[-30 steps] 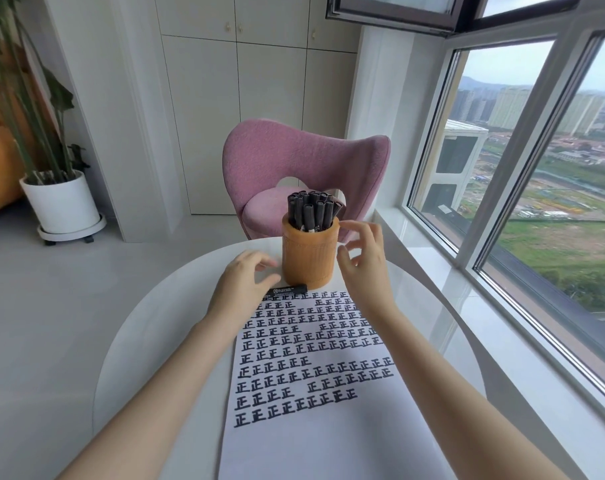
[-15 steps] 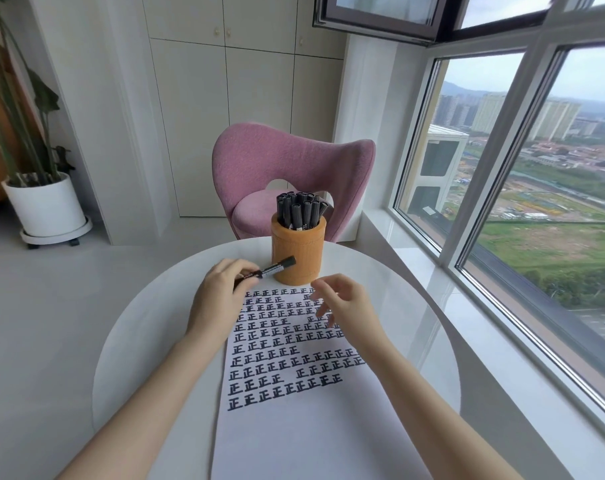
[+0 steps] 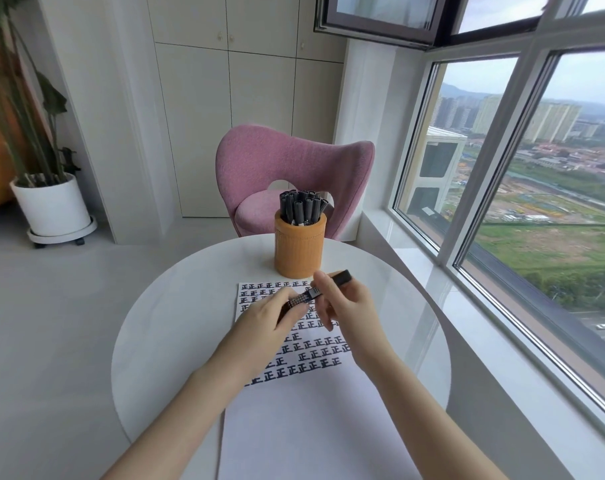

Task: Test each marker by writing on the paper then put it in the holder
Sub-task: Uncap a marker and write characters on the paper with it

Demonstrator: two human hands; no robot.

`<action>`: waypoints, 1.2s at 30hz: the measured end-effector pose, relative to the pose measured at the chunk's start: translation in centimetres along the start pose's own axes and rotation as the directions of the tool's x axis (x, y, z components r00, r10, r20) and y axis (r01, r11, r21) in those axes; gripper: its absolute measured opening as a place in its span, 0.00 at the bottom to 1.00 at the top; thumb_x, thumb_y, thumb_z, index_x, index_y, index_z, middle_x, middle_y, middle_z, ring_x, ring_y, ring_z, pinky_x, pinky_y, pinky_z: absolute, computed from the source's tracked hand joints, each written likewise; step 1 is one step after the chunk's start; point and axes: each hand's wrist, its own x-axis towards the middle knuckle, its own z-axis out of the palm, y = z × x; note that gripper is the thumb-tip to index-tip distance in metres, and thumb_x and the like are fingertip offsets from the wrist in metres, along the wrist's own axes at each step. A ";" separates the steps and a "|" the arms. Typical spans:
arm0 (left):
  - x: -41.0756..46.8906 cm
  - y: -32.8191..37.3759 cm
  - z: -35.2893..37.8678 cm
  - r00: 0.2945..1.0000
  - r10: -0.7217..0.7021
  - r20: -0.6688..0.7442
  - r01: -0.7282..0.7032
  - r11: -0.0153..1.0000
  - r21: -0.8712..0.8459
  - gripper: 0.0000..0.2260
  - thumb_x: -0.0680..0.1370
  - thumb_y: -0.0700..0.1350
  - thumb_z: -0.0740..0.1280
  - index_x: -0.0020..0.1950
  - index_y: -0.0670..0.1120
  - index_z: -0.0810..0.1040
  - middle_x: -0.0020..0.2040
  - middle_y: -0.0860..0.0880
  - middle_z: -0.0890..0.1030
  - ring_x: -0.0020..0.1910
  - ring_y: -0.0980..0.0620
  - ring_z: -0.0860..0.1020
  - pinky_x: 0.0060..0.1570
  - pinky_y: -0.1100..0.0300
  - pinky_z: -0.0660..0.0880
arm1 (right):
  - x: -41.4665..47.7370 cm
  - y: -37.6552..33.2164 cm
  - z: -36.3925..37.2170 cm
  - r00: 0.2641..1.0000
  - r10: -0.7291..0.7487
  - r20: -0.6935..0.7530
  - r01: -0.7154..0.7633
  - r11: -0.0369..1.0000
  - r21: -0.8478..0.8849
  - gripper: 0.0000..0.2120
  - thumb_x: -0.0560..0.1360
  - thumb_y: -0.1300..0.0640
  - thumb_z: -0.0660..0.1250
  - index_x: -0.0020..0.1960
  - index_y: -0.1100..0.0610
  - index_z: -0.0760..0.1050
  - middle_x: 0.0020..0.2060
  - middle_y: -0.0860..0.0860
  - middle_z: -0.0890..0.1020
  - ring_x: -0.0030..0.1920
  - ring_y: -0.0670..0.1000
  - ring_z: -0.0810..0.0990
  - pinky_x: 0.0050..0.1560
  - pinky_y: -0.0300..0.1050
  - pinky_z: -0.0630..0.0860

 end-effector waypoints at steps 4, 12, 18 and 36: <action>-0.4 0.3 0.1 1.000 0.002 -0.002 -0.002 0.999 0.035 0.07 0.80 0.52 0.59 0.48 0.50 0.73 0.26 0.54 0.67 0.26 0.57 0.67 0.30 0.59 0.60 | -0.7 0.1 -0.2 1.000 0.007 0.008 -0.007 1.000 0.012 0.12 0.80 0.55 0.62 0.40 0.60 0.70 0.25 0.57 0.69 0.25 0.49 0.66 0.29 0.37 0.65; -1.3 1.0 0.1 0.994 -0.055 0.096 0.066 0.991 -0.113 0.09 0.80 0.54 0.59 0.44 0.51 0.74 0.26 0.60 0.72 0.28 0.59 0.68 0.35 0.58 0.63 | -1.9 0.1 -0.7 1.000 0.026 -0.003 -0.026 0.999 -0.023 0.12 0.80 0.53 0.62 0.40 0.58 0.69 0.28 0.58 0.66 0.28 0.50 0.63 0.28 0.37 0.61; -1.6 0.7 0.2 0.988 -0.037 0.150 0.072 0.969 -0.234 0.10 0.79 0.55 0.60 0.40 0.53 0.74 0.23 0.56 0.66 0.25 0.58 0.63 0.32 0.59 0.61 | -2.8 -0.3 -0.7 0.999 0.032 0.003 -0.032 0.999 -0.013 0.12 0.80 0.53 0.61 0.40 0.58 0.68 0.28 0.57 0.65 0.27 0.50 0.63 0.29 0.40 0.59; -3.2 0.4 0.4 0.983 -0.089 0.162 0.143 0.919 -0.367 0.07 0.77 0.53 0.57 0.51 0.55 0.72 0.33 0.57 0.73 0.34 0.59 0.71 0.39 0.64 0.68 | -3.7 -0.7 -2.8 0.984 0.154 -0.093 -0.141 0.980 0.137 0.07 0.78 0.61 0.62 0.45 0.64 0.75 0.22 0.55 0.71 0.22 0.53 0.70 0.24 0.39 0.59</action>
